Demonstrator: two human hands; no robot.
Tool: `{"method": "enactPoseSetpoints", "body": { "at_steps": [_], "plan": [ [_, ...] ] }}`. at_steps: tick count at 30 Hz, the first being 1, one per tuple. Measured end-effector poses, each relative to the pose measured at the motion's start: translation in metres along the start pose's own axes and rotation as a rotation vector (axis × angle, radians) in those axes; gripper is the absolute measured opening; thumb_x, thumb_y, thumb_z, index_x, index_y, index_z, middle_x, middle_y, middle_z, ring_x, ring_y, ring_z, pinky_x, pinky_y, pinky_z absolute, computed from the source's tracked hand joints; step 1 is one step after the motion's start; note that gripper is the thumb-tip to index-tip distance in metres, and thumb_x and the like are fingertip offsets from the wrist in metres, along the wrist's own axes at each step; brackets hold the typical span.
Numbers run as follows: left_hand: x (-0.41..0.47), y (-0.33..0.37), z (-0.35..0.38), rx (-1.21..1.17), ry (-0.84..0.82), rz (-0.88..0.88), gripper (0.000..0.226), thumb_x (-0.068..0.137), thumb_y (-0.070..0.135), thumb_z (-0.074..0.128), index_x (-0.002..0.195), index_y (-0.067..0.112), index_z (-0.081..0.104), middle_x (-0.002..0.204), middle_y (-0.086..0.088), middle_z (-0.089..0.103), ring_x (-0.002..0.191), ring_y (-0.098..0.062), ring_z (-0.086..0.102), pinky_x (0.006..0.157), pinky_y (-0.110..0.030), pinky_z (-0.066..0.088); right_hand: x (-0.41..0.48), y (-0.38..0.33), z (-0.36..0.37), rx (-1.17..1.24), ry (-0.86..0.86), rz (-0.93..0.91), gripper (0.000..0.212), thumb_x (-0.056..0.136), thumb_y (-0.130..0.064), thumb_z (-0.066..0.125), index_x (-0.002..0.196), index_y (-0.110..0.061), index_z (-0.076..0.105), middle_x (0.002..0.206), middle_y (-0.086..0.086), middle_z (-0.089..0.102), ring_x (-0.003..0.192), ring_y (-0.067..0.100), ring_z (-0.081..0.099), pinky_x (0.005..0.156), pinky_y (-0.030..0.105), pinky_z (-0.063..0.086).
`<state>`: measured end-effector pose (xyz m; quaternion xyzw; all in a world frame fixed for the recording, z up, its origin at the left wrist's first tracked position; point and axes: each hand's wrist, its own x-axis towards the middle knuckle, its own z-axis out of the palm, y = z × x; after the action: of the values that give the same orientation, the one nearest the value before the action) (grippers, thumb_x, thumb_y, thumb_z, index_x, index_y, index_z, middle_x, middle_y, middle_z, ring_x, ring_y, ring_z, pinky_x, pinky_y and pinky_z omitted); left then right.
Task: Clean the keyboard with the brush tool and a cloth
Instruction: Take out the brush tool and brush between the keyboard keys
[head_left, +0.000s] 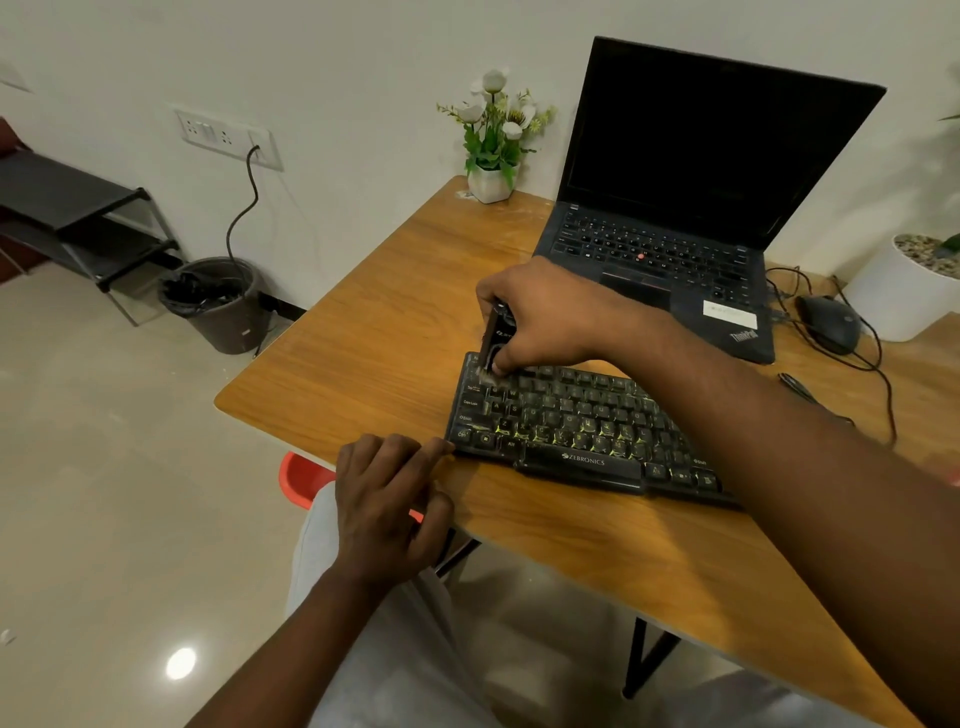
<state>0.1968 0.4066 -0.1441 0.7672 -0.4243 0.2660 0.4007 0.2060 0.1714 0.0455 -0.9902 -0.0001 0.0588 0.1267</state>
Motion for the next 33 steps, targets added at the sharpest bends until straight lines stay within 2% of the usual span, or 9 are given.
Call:
{"method": "enactPoseSetpoints", "body": {
  "at_steps": [4, 9, 13, 15, 17, 20, 23, 28, 33],
  "plan": [
    [-0.001, 0.0, 0.0, 0.003, -0.005, -0.004, 0.038, 0.085, 0.025, 0.058, 0.107, 0.004, 0.08, 0.087, -0.008, 0.066, 0.079, -0.028, 0.055, 0.072, -0.046, 0.038, -0.002, 0.005, 0.0, 0.071, -0.004, 0.012, 0.039, 0.071, -0.029, 0.097, 0.094, -0.016, 0.068, 0.09, 0.0, 0.071, 0.082, 0.02, 0.069, 0.067, 0.045, 0.059],
    [-0.001, -0.001, 0.002, 0.008, 0.01, 0.001, 0.037, 0.085, 0.025, 0.058, 0.106, 0.003, 0.08, 0.088, -0.009, 0.067, 0.081, -0.029, 0.056, 0.073, -0.044, 0.037, -0.013, 0.011, 0.005, 0.29, -0.079, 0.015, 0.039, 0.067, -0.022, 0.101, 0.095, -0.019, 0.075, 0.088, -0.004, 0.077, 0.076, 0.01, 0.073, 0.06, 0.027, 0.058],
    [0.0, -0.001, 0.002, 0.013, 0.013, 0.008, 0.037, 0.083, 0.022, 0.058, 0.106, 0.003, 0.08, 0.088, -0.009, 0.067, 0.08, -0.029, 0.055, 0.071, -0.045, 0.037, -0.019, 0.023, 0.006, 0.418, -0.116, 0.025, 0.037, 0.069, -0.016, 0.1, 0.098, -0.014, 0.077, 0.094, 0.002, 0.081, 0.084, 0.016, 0.079, 0.072, 0.037, 0.066],
    [-0.001, -0.002, 0.003, 0.011, 0.016, 0.008, 0.037, 0.083, 0.022, 0.058, 0.106, 0.003, 0.08, 0.088, -0.009, 0.067, 0.079, -0.029, 0.056, 0.071, -0.047, 0.038, -0.02, 0.027, 0.006, 0.442, -0.128, 0.039, 0.038, 0.07, -0.016, 0.099, 0.1, -0.013, 0.077, 0.095, 0.003, 0.081, 0.082, 0.014, 0.079, 0.073, 0.036, 0.066],
    [-0.001, -0.002, 0.004, 0.003, 0.023, 0.005, 0.037, 0.084, 0.022, 0.058, 0.106, 0.003, 0.08, 0.088, -0.01, 0.067, 0.079, -0.03, 0.056, 0.071, -0.048, 0.039, -0.019, 0.026, 0.007, 0.394, -0.07, 0.06, 0.039, 0.071, -0.021, 0.099, 0.101, -0.016, 0.076, 0.095, 0.0, 0.08, 0.082, 0.011, 0.077, 0.073, 0.036, 0.066],
    [-0.002, -0.002, 0.004, -0.001, 0.016, 0.0, 0.036, 0.084, 0.023, 0.059, 0.107, 0.004, 0.079, 0.089, -0.009, 0.067, 0.08, -0.031, 0.057, 0.071, -0.048, 0.039, -0.015, 0.02, 0.011, 0.282, 0.115, 0.089, 0.041, 0.072, -0.029, 0.097, 0.105, -0.021, 0.073, 0.1, -0.004, 0.075, 0.091, 0.012, 0.073, 0.08, 0.041, 0.065],
    [-0.002, -0.003, 0.003, 0.002, 0.004, -0.001, 0.037, 0.084, 0.023, 0.059, 0.108, 0.004, 0.08, 0.089, -0.009, 0.067, 0.079, -0.031, 0.056, 0.071, -0.049, 0.039, -0.011, 0.014, 0.013, 0.288, 0.21, 0.111, 0.042, 0.074, -0.029, 0.095, 0.106, -0.021, 0.069, 0.101, -0.003, 0.072, 0.092, 0.013, 0.07, 0.079, 0.042, 0.064],
    [-0.002, -0.003, 0.003, 0.003, 0.017, 0.006, 0.036, 0.084, 0.024, 0.058, 0.108, 0.005, 0.078, 0.089, -0.009, 0.066, 0.08, -0.029, 0.056, 0.071, -0.048, 0.039, -0.012, 0.01, 0.022, 0.389, 0.095, 0.096, 0.043, 0.071, -0.031, 0.099, 0.103, -0.023, 0.071, 0.097, -0.005, 0.076, 0.087, 0.011, 0.073, 0.072, 0.033, 0.062],
    [0.0, -0.001, 0.002, 0.003, 0.022, 0.02, 0.036, 0.084, 0.022, 0.058, 0.108, 0.005, 0.078, 0.088, -0.009, 0.065, 0.079, -0.029, 0.055, 0.071, -0.047, 0.039, -0.023, 0.022, 0.012, 0.302, -0.032, 0.058, 0.041, 0.071, -0.03, 0.099, 0.1, -0.023, 0.072, 0.096, -0.004, 0.077, 0.085, 0.012, 0.075, 0.075, 0.041, 0.065]
  ]
}}
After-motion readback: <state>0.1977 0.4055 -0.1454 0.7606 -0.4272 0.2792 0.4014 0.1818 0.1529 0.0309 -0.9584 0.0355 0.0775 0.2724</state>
